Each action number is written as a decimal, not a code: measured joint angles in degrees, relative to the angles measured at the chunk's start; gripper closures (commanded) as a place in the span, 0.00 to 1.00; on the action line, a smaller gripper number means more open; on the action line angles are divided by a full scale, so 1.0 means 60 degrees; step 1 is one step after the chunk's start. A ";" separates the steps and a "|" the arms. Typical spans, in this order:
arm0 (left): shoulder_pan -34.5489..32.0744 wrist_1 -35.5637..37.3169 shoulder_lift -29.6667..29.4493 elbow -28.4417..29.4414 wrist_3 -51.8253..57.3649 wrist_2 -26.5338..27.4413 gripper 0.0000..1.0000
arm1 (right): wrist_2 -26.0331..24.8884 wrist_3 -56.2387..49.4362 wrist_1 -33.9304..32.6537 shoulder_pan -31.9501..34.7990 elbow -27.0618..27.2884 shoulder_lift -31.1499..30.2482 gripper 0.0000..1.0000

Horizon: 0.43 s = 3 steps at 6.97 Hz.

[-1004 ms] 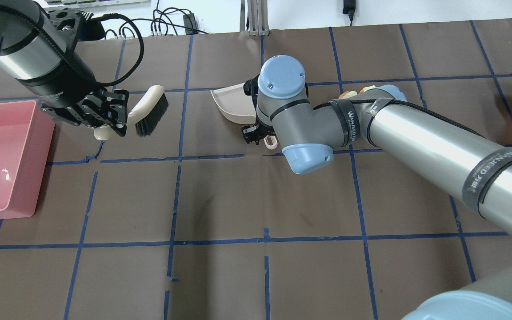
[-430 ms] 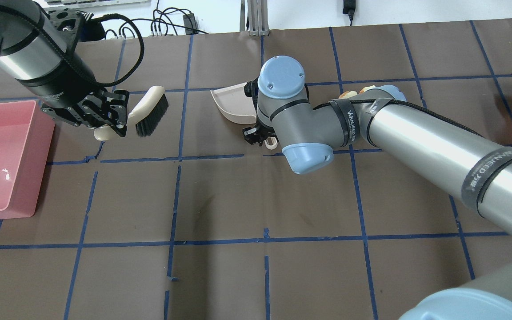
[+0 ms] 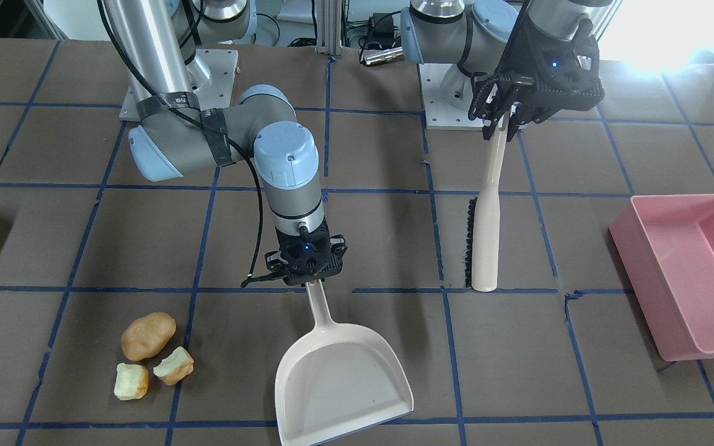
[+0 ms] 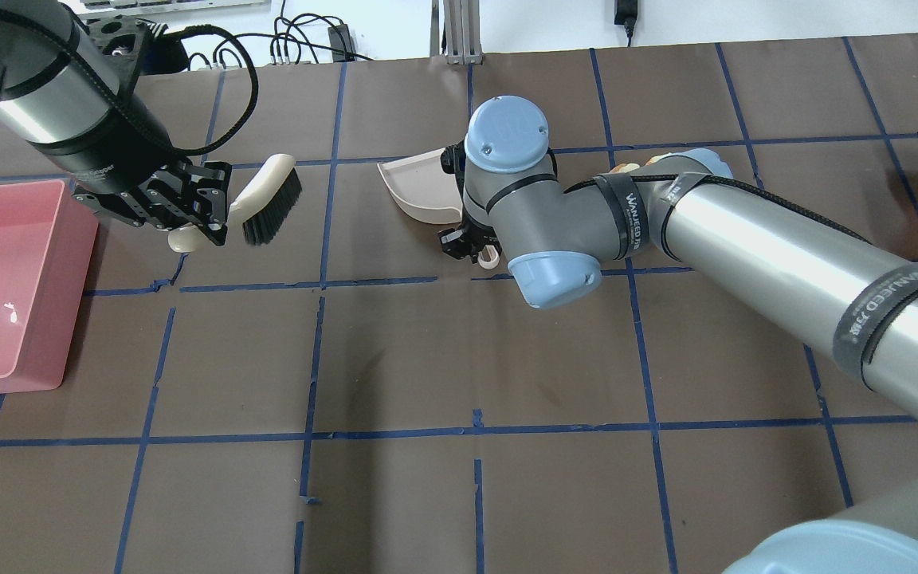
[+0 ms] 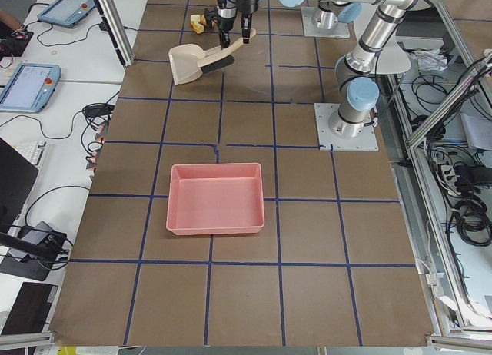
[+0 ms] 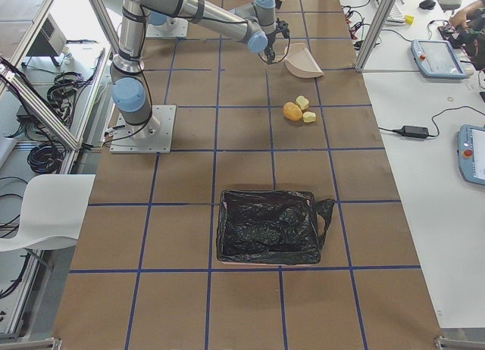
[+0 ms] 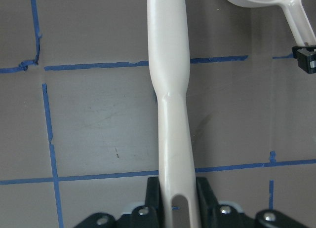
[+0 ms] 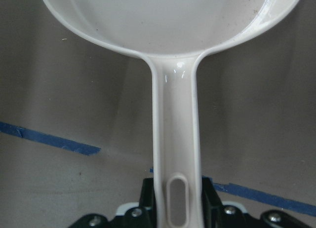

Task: Sweep and dump trash in nearest bin
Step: 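Carry the dustpan with the right gripper beside the food pieces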

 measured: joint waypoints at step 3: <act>0.0004 0.0000 0.0000 0.0006 0.0000 0.0011 1.00 | -0.0011 -0.0607 0.0744 -0.0292 -0.0310 -0.0499 1.00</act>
